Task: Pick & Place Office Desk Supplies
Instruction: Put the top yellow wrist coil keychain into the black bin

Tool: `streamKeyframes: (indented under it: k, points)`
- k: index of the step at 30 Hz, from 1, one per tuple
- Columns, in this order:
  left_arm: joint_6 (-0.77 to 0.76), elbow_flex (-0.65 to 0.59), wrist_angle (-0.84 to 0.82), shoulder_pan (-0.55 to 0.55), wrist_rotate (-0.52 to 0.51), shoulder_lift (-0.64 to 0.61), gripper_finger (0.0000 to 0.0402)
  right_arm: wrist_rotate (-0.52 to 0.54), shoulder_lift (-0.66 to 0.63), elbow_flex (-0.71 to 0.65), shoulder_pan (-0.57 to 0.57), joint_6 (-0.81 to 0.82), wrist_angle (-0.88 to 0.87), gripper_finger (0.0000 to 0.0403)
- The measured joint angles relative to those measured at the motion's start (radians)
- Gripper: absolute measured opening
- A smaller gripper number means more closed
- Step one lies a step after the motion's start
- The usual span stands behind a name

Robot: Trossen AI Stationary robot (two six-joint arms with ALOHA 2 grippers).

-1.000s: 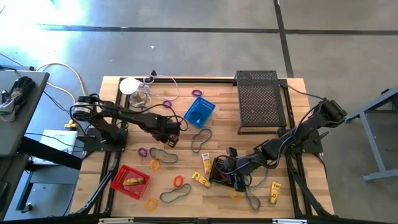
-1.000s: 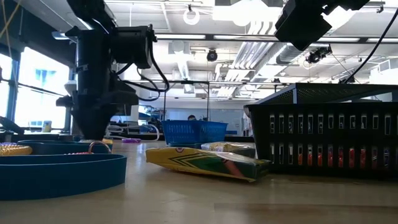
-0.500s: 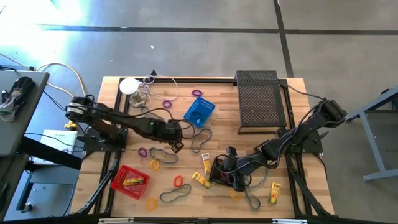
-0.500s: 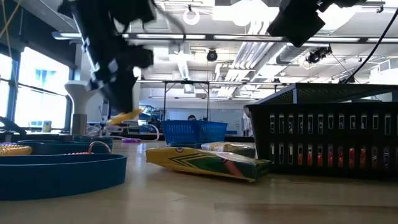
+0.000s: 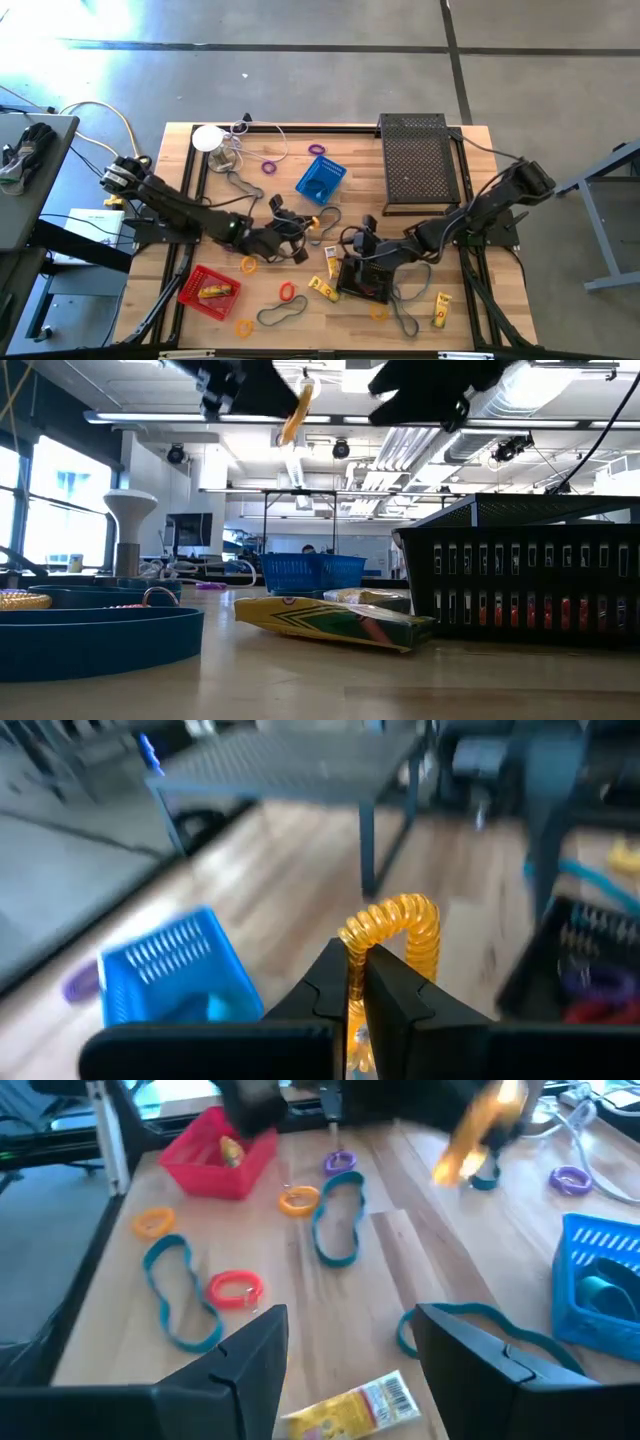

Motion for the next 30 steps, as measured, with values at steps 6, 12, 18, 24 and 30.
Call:
streamKeyframes:
  k: [6,12,18,24,30]
  points:
    - [0.042,0.000,0.138,-0.014,-0.047,0.013,0.0007,0.000,0.051,0.000,-0.049,-0.078,0.098,0.0206]
    - [0.042,0.000,0.150,-0.007,-0.057,0.028,0.0006,0.048,0.061,0.000,-0.089,-0.130,0.193,0.0202]
    - [0.061,0.000,0.171,-0.007,-0.056,0.029,0.0006,0.077,0.062,0.000,-0.120,-0.148,0.245,0.0182]
    - [0.087,0.000,0.192,-0.005,-0.059,0.034,0.0006,0.042,0.119,0.001,-0.141,-0.185,0.385,0.0158]
    - [0.101,0.001,0.206,-0.005,-0.073,0.043,0.0006,0.045,0.155,0.002,-0.150,-0.230,0.477,0.0139]
